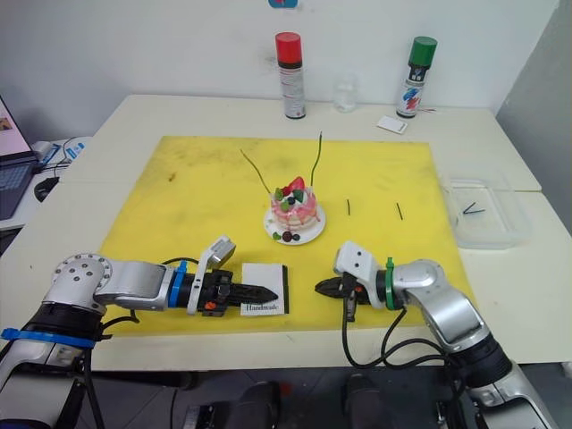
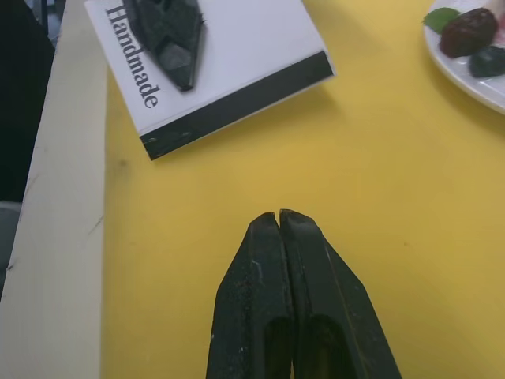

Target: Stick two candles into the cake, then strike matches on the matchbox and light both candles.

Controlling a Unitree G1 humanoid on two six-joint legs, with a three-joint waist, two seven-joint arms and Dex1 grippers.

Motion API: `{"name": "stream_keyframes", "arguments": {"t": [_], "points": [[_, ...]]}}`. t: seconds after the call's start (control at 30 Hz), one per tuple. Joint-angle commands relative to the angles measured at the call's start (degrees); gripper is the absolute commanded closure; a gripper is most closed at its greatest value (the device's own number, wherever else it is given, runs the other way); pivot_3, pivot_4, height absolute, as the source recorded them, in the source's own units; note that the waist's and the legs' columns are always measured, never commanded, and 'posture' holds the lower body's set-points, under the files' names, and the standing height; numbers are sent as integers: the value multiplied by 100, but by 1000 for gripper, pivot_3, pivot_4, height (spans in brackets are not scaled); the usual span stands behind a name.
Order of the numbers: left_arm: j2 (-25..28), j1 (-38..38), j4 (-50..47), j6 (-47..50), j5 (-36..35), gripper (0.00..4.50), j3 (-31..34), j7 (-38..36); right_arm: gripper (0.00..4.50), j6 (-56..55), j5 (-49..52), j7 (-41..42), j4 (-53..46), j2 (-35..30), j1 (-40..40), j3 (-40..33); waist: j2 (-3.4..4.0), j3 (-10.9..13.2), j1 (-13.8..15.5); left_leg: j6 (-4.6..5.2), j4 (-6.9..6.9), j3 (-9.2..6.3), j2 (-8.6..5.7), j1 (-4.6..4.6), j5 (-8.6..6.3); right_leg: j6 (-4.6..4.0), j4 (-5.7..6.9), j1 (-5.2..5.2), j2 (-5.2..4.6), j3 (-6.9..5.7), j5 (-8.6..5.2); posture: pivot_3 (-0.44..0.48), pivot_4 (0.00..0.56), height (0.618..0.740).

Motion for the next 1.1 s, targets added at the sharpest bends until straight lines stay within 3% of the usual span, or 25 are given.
{"name": "stream_keyframes", "arguments": {"t": [0.03,0.23,0.3,0.4,0.47,0.53,0.6,0.87,1.1], "points": [[13,41,-339,-89,-50,4485,292,-313,4500,42,160,-64,-289,-61,-106,-240,0,0,0,0,0,0,0,0,0,0,0,-1,0,0,0,0,150,740],[148,139,-1372,-322,-50,4485,874,-1248,4500,289,433,-344,-542,-46,-121,-660,0,0,3,0,-1,0,0,-6,0,0,-1,-5,0,0,0,0,150,740],[176,364,-2081,-722,42,4485,1226,-1245,4500,370,455,-1015,-454,318,-136,-1059,0,0,-4,0,-1,1,1,-7,0,-1,-1,-6,0,0,0,0,150,740],[-1,815,-3137,-1477,433,4485,1679,-1057,4500,298,375,-1883,-327,847,-93,-1489,-1,0,-22,0,-3,6,7,-6,0,-2,2,-10,0,4,0,0,150,740],[-257,1195,-3874,-2038,1296,4500,1887,-1178,4111,163,275,-2077,-281,987,46,-1470,0,0,1,0,-3,7,6,-6,0,-2,0,-9,0,5,0,0,150,740],[-333,1518,-4340,-2273,1865,4500,1865,-1232,3597,-202,-79,-2524,-163,1159,137,-1354,-3,-2,13,0,-4,13,4,-6,0,-2,-8,-6,-2,10,0,0,150,740],[-443,1763,-4567,-2455,1841,4500,1821,-1125,2959,-506,-362,-2968,3,1401,147,-1282,-3,-2,25,0,-3,14,3,-7,0,-2,-7,-8,-1,12,0,0,150,740],[-917,2343,-5241,-3091,2502,4500,1459,-763,2959,-1754,-1351,-4455,1525,2129,-343,-1226,-3,-2,3,1,3,19,3,-5,1,-12,-5,-7,0,19,2,0,150,740],[-1174,2390,-5355,-3408,2576,4500,1319,-438,2959,-2058,-1494,-4914,2718,2483,-944,-1248,-3,-2,0,3,5,15,4,-5,2,-3,-6,-3,1,16,17,0,150,740]]}}
